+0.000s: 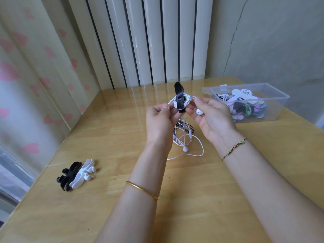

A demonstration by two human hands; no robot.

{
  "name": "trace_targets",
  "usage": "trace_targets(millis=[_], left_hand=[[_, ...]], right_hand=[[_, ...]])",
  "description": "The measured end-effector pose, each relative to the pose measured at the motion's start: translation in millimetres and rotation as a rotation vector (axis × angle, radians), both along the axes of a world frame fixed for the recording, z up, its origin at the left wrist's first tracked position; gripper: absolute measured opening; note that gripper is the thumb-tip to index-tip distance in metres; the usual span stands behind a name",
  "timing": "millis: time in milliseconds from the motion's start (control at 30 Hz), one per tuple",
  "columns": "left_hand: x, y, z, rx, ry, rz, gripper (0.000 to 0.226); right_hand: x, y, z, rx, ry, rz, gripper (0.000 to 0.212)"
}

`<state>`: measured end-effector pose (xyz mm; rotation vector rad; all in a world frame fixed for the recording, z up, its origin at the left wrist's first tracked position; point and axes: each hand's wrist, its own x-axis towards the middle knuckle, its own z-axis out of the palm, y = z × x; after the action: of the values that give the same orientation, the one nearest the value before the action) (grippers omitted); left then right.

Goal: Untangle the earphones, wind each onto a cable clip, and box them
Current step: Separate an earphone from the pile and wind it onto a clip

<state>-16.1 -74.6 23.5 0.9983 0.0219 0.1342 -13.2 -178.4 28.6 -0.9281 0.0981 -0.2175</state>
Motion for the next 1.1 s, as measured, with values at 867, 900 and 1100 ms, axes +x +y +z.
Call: trace_targets(millis=[867, 900, 1100], left_hand=[[1, 29, 3, 0.542, -0.048, -0.154, 0.032], [2, 30, 2, 0.486, -0.03, -0.147, 0.026], [5, 28, 1, 0.332, 0.003, -0.081, 0.015]], right_hand=[[-2, -9, 0, -0.741, -0.102, -0.038, 0.014], [-2, -9, 0, -0.754, -0.105, -0.049, 0.016], [-2, -9, 0, -0.864, -0.159, -0.204, 0.027]])
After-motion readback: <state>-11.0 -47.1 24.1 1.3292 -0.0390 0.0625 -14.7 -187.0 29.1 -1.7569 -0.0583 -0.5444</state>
